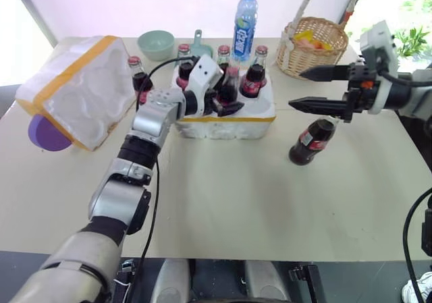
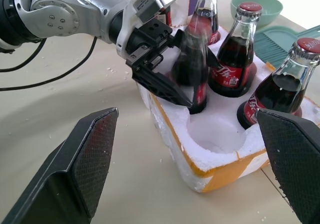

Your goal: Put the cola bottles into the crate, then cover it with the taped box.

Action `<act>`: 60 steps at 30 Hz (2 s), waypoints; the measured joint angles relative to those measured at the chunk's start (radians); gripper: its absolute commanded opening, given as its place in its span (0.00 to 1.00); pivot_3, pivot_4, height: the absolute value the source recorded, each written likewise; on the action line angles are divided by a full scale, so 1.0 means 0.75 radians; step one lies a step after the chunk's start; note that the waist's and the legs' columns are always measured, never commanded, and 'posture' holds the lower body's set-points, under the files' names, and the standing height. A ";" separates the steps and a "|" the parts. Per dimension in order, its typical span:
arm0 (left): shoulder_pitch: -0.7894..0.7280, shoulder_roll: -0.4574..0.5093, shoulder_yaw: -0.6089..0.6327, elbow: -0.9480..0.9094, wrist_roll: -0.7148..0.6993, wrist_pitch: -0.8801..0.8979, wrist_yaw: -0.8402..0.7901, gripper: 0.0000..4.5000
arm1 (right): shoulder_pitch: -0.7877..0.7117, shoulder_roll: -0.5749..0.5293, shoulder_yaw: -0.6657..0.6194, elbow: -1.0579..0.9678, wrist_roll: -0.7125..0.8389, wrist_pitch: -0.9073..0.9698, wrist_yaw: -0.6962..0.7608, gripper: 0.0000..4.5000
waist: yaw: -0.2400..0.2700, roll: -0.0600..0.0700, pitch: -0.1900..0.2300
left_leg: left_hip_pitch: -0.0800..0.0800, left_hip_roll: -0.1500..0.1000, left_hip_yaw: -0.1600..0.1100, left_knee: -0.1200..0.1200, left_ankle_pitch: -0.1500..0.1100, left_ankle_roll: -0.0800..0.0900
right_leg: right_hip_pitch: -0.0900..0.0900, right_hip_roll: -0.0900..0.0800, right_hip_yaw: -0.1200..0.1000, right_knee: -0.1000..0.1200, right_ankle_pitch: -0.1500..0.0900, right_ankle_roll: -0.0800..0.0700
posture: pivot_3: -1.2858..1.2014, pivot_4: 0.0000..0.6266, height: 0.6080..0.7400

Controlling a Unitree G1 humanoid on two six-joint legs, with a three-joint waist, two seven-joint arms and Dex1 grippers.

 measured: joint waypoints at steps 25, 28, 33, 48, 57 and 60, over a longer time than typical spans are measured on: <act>0.701 0.417 0.576 -0.716 -0.307 0.233 0.321 0.99 | -0.013 0.007 0.002 -0.006 0.042 0.048 0.050 1.00 | 0.006 0.000 0.000 | 0.000 0.002 0.000 0.001 0.000 -0.001 | 0.003 0.000 0.000 -0.002 0.001 0.000 | 0.52 0.24 1.00; 0.633 0.416 0.548 -0.636 -0.283 0.172 0.311 0.99 | -0.023 0.004 0.002 -0.025 0.042 0.049 0.049 1.00 | 0.004 0.000 0.000 | 0.001 0.002 0.000 0.001 0.001 -0.001 | 0.003 0.000 0.000 -0.002 0.001 0.000 | 0.52 0.24 1.00; 0.582 0.414 0.501 -0.475 -0.230 0.086 0.303 0.99 | -0.017 -0.030 -0.025 -0.091 0.114 0.090 0.089 1.00 | 0.003 0.000 0.000 | 0.000 0.002 0.000 0.001 0.000 -0.001 | 0.002 0.001 0.000 -0.002 0.001 0.000 | 0.52 0.24 1.00; 0.336 0.314 0.410 0.083 -0.084 -0.241 0.279 0.99 | 0.021 -0.053 -0.119 -0.216 0.243 0.165 0.042 1.00 | 0.006 0.000 0.000 | 0.000 0.002 0.001 0.001 0.000 -0.001 | 0.002 0.000 0.000 -0.002 0.001 0.000 | 0.52 0.24 1.00; 0.146 0.280 0.394 0.438 -0.016 -0.426 0.255 0.94 | 0.032 -0.046 -0.119 -0.218 0.265 0.165 0.000 1.00 | 0.004 0.000 0.000 | 0.000 0.001 0.001 0.001 0.000 -0.001 | 0.002 0.000 0.000 -0.002 0.001 0.001 | 0.52 0.24 1.00; 0.142 0.280 0.396 0.473 -0.015 -0.465 0.252 0.71 | 0.032 -0.035 -0.118 -0.211 0.265 0.163 -0.016 1.00 | 0.003 0.000 0.000 | 0.000 0.001 0.001 0.001 0.000 -0.001 | 0.002 0.000 0.000 -0.002 0.001 0.001 | 0.52 0.24 1.00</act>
